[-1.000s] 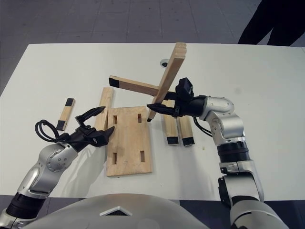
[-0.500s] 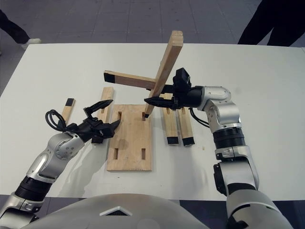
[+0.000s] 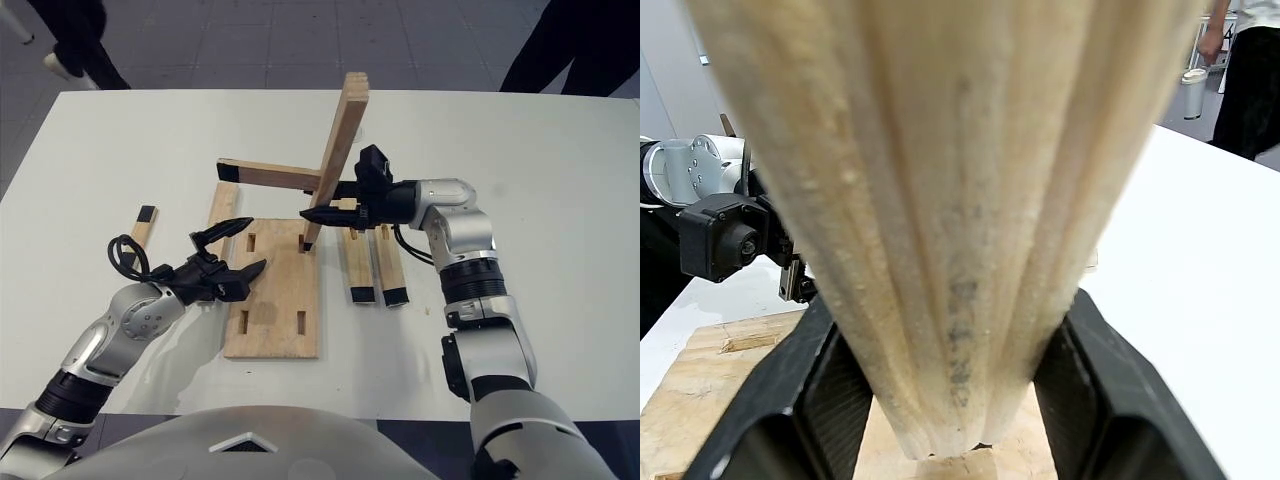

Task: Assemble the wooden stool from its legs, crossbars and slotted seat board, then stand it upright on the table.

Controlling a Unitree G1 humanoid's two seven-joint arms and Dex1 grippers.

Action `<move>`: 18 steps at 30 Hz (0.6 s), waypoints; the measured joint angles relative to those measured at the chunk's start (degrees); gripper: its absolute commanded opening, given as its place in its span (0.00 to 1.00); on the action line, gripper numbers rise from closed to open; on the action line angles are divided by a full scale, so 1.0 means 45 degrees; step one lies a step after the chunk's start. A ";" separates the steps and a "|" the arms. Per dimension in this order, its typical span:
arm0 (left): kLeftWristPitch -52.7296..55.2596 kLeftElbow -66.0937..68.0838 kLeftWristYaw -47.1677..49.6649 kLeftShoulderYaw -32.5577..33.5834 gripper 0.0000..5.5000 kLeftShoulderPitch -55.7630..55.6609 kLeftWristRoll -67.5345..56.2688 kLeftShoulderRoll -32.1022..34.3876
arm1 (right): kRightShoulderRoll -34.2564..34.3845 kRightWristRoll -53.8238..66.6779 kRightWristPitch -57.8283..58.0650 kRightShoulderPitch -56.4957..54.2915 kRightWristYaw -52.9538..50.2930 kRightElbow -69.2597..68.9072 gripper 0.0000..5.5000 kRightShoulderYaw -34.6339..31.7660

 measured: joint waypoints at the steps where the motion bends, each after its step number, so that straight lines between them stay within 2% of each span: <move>1: -0.0040 -0.0002 0.0000 -0.0032 0.83 0.0000 0.0000 -0.0010 | 0.0022 -0.0020 0.0000 -0.0015 0.0002 0.0014 0.38 0.0000; 18: -0.0147 -0.0022 0.0001 -0.0270 0.83 0.0077 -0.0055 -0.0055 | 0.0661 -0.0528 -0.0674 -0.0322 0.0112 0.1544 0.38 -0.0011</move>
